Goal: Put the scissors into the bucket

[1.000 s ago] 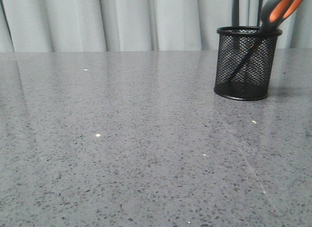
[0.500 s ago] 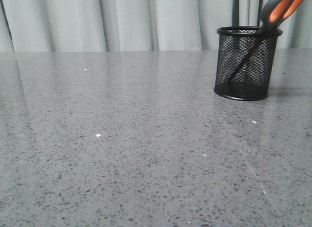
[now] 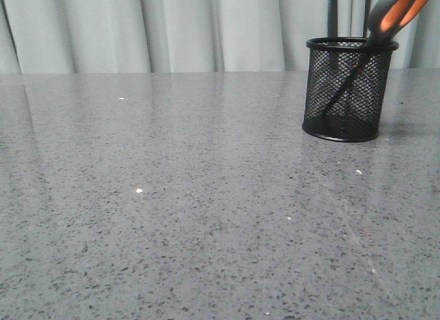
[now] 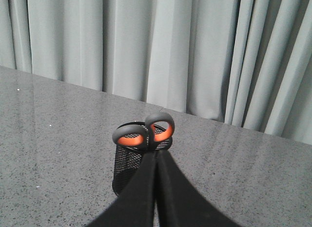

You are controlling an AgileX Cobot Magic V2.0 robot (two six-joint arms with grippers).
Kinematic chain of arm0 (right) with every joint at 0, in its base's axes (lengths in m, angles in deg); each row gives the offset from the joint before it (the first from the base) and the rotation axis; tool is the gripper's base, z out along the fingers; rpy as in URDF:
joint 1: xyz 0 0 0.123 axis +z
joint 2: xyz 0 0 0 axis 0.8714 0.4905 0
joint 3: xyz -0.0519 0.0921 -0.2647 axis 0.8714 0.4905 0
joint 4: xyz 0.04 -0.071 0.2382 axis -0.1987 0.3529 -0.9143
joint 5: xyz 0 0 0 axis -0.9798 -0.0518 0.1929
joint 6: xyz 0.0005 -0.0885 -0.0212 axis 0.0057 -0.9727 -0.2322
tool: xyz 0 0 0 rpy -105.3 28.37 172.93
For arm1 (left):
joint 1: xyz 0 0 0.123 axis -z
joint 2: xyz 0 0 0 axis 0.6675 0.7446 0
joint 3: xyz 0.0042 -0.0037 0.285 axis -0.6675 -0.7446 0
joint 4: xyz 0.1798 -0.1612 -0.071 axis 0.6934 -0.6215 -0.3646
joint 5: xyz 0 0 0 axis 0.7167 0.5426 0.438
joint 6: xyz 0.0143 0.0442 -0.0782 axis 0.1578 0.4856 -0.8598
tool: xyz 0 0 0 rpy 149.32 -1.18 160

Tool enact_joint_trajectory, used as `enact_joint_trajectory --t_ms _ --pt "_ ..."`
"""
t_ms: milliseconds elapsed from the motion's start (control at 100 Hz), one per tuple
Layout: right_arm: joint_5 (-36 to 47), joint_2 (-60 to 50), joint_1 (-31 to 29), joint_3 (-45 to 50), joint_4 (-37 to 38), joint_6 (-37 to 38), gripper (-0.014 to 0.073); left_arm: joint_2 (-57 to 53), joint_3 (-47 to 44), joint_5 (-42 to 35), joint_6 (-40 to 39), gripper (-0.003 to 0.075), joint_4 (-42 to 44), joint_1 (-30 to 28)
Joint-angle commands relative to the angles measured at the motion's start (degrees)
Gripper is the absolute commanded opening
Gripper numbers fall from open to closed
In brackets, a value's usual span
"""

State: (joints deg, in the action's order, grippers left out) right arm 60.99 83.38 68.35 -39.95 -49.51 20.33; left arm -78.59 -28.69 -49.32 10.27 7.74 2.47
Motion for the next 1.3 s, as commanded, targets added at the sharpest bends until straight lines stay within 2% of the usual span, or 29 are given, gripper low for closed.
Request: enact_joint_trajectory --t_ms 0,80,180,400,490,640,730,850,1070,1290 --pt "4.67 0.72 -0.01 -1.38 -0.51 -0.49 -0.0046 0.73 0.62 -4.32 -0.65 -0.002 3.96 0.17" --pt "4.58 0.72 -0.01 -1.38 -0.51 -0.49 -0.0046 0.73 -1.06 -7.49 -2.76 -0.002 3.16 -1.05" --pt "4.58 0.72 -0.01 -1.38 -0.51 -0.49 -0.0046 0.64 -5.47 -13.74 -2.9 -0.002 -0.85 -5.54" --pt "4.58 0.72 -0.01 -1.38 -0.51 -0.49 -0.0046 0.64 -20.98 -33.41 0.07 -0.002 -17.5 -22.92" --pt "4.58 0.72 -0.01 -1.38 -0.51 -0.49 -0.0046 0.64 -25.73 -37.39 0.1 -0.002 -21.45 -29.37" --pt "4.58 0.72 -0.01 -1.38 -0.51 -0.49 -0.0046 0.64 -30.26 -36.02 0.0 -0.002 -22.72 -35.08" --pt "4.45 0.72 -0.01 -1.38 -0.51 -0.49 -0.0046 0.64 -30.5 -26.73 0.0 -0.002 -23.68 -36.56" --pt "4.27 0.72 -0.01 -1.38 -0.51 -0.49 -0.0046 0.24 -30.5 -19.76 0.0 -0.002 -24.08 -36.68" --pt "4.31 0.72 -0.01 -1.38 -0.51 -0.49 -0.0046 -6.75 -30.5 -17.17 -0.12 -0.002 -28.18 -36.78" --pt "4.06 0.72 -0.01 -1.38 -0.51 -0.49 -0.0046 -6.35 -30.5 -17.94 -0.12 -0.002 -28.59 -36.78"
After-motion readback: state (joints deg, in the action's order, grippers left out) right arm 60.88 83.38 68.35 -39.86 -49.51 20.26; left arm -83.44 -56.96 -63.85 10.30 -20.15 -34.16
